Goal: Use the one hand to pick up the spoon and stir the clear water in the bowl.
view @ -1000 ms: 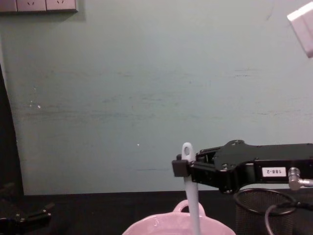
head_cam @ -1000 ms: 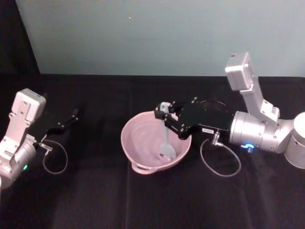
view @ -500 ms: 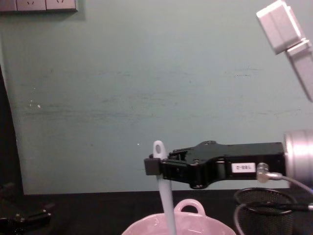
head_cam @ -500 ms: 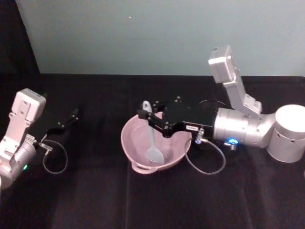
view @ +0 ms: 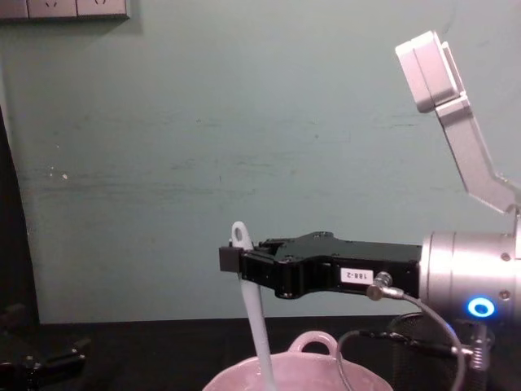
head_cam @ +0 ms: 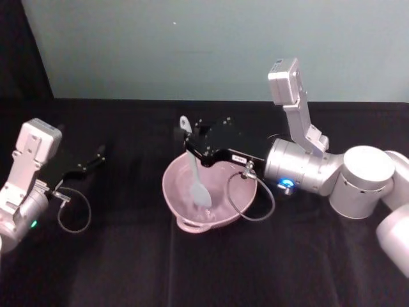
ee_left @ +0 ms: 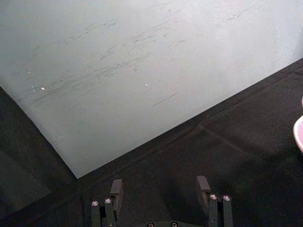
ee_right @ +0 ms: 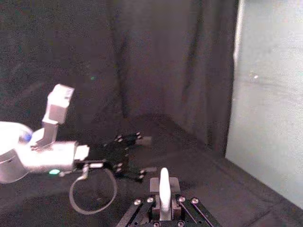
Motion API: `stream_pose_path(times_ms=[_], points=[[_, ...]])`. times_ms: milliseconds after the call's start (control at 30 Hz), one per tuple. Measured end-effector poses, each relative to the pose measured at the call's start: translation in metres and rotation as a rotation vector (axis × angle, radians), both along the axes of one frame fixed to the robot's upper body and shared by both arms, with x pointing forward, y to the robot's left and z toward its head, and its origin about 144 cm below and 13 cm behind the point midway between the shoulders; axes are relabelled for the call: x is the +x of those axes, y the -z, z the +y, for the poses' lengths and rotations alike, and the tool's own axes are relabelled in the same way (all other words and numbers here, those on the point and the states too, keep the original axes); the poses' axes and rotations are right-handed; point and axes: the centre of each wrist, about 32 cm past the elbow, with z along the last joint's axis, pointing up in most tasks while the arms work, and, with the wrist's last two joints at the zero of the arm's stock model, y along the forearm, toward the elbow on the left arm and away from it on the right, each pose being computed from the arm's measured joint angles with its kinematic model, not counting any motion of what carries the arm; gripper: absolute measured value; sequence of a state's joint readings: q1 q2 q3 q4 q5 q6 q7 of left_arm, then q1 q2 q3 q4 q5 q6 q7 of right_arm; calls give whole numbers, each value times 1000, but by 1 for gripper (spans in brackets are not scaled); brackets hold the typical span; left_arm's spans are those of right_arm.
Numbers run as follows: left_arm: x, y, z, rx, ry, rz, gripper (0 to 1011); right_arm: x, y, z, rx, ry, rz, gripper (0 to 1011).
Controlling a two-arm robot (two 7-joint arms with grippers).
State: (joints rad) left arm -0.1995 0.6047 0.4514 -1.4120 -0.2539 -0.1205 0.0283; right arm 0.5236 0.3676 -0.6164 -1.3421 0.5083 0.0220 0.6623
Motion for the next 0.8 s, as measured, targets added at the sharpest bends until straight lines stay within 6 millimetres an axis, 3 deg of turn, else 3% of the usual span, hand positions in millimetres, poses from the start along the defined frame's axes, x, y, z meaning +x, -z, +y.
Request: stream_pose_path(times_ms=[400, 800], points=[[0, 0, 0, 0, 0, 0, 1011, 21, 20, 5, 85, 113, -21, 134], [0, 0, 0, 0, 0, 0, 1011, 21, 20, -5, 92, 195, -82, 134]])
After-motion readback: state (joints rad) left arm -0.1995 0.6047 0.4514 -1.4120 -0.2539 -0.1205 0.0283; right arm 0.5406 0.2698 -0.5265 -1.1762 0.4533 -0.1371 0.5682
